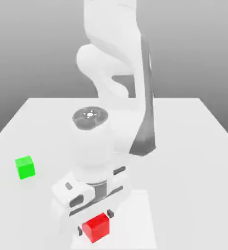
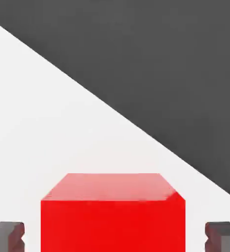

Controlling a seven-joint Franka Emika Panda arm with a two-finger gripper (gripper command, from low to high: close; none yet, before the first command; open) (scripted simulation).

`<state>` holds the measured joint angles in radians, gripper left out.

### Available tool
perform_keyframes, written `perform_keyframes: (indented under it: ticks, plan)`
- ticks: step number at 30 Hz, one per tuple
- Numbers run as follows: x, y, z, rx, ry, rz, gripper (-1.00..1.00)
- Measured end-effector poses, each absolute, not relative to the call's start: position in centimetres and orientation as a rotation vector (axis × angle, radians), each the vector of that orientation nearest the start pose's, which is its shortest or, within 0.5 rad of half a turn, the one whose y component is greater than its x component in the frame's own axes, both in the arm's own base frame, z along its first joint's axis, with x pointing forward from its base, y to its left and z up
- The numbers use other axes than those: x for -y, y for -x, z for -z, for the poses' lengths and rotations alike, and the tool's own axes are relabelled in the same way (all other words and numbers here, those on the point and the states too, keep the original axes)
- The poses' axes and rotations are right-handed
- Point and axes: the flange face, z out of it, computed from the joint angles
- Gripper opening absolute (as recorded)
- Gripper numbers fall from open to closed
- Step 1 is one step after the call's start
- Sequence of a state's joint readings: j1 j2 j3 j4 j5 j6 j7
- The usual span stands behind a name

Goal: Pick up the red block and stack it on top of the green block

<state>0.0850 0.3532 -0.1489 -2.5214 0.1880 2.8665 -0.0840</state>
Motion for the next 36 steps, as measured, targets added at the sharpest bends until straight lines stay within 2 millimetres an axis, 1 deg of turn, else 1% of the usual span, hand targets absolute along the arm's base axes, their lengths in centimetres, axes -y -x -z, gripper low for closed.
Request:
perform_keyframes:
  ticks: [2, 3, 4, 9, 11, 12, 13, 15, 16, 17, 19, 22, 24, 27, 28, 30, 36]
  plan:
    - [4.5, -45.3, -14.7, -0.239, 3.133, -0.002, -1.00]
    - [4.5, -45.2, -14.3, -0.239, 3.133, -0.003, -1.00]
    - [4.5, -45.3, -14.8, -0.238, 3.133, -0.002, -1.00]
    - [4.6, -45.2, -20.1, -0.237, 3.133, -0.001, -1.00]
    - [7.7, -44.3, -21.8, -0.229, 3.147, 0.005, -1.00]
    - [9.8, -43.5, -22.5, -0.229, 3.154, 0.008, -1.00]
    - [12.5, -42.4, -23.1, -0.251, 3.160, 0.009, -1.00]
    - [17.2, -39.7, -24.1, -0.280, 3.168, 0.008, -1.00]
    - [19.1, -38.3, -24.5, -0.282, 3.172, 0.005, -1.00]
    - [20.9, -36.8, -24.9, -0.282, 3.174, 0.002, -1.00]
    - [23.2, -34.2, -25.4, -0.244, 3.179, -0.004, -1.00]
    - [25.9, -30.0, -25.7, -0.180, 3.176, -0.011, -1.00]
    - [27.6, -26.8, -25.5, -0.155, 3.167, -0.013, -1.00]
    - [29.3, -21.9, -25.0, -0.120, 3.147, -0.007, -1.00]
    - [29.5, -21.2, -24.6, -0.112, 3.140, -0.003, -1.00]
    - [29.6, -20.7, -24.0, -0.105, 3.129, 0.005, -1.00]
    - [29.4, -20.7, -22.0, -0.100, 3.109, 0.016, -1.00]
